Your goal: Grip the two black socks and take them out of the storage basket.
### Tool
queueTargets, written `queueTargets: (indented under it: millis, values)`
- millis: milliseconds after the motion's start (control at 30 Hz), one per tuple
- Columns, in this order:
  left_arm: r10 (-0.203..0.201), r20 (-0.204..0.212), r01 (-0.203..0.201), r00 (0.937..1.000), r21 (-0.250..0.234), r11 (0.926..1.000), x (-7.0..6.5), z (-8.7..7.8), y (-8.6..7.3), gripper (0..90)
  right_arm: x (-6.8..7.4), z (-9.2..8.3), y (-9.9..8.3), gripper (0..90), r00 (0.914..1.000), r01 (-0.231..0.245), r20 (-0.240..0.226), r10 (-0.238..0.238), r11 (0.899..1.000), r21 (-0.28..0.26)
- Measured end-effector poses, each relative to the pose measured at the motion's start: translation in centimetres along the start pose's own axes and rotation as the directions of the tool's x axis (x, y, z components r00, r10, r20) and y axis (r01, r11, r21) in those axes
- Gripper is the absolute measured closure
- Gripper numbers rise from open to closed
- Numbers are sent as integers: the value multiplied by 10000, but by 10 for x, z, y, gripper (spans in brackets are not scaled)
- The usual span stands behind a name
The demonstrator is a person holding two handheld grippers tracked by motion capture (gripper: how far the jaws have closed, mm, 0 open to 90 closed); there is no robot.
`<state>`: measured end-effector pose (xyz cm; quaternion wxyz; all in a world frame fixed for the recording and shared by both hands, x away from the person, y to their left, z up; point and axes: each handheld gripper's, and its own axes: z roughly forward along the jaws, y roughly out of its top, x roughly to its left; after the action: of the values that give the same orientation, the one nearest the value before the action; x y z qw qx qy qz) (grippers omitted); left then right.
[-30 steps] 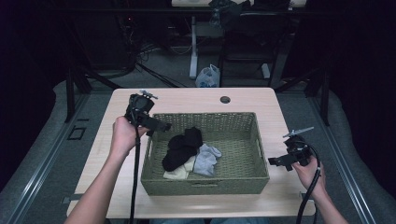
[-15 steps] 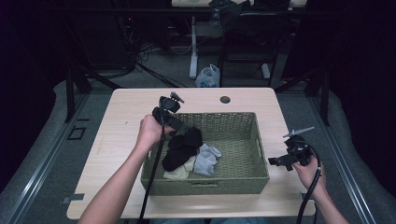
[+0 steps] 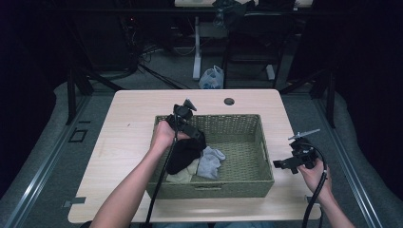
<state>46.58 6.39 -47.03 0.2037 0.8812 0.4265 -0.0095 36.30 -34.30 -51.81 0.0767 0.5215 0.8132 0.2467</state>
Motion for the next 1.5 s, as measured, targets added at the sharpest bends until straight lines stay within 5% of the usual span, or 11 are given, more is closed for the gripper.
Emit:
queueTargets:
  millis: [200, 267, 333, 367, 400, 500, 867, 1500]
  values:
    - [-225, 87, 221, 9997, 429, 9988, 6, 17, 1, 165, 0, 0, 0, 7, 10000, -16, -11, 16, 10000, -23]
    - [-220, 272, 205, 9994, 553, 9983, 7, 19, 1, 362, 0, 0, 0, 7, 10000, -13, 5, 13, 10000, 0]
    - [-161, 241, 144, 9996, 696, 9975, 7, 21, 0, 460, 0, 0, 0, 7, 10000, -17, -14, 17, 10000, -6]
    - [-140, 260, 122, 9996, 669, 9977, 7, 21, 0, 624, 0, 0, 0, 7, 10000, -18, -28, 18, 10000, -28]
    - [-93, 224, 78, 9997, 644, 9979, 7, 21, -1, 624, 0, 0, 0, 7, 10000, -18, -28, 18, 10000, -28]
    - [82, 178, -91, 9998, 519, 9986, 5, 17, 0, 846, 0, 0, 0, 7, 10000, -5, -3, 5, 10000, -8]
    - [1016, -188, -1018, 9947, -110, 9947, -11, -20, -3, 858, 0, -1, 0, 7, 10000, -73, -35, 72, 9999, -104]
    - [1590, -339, -1611, 9867, -713, 9844, -15, -74, -9, 858, 0, 0, 0, 8, 9999, -121, -75, 120, 9999, -70]
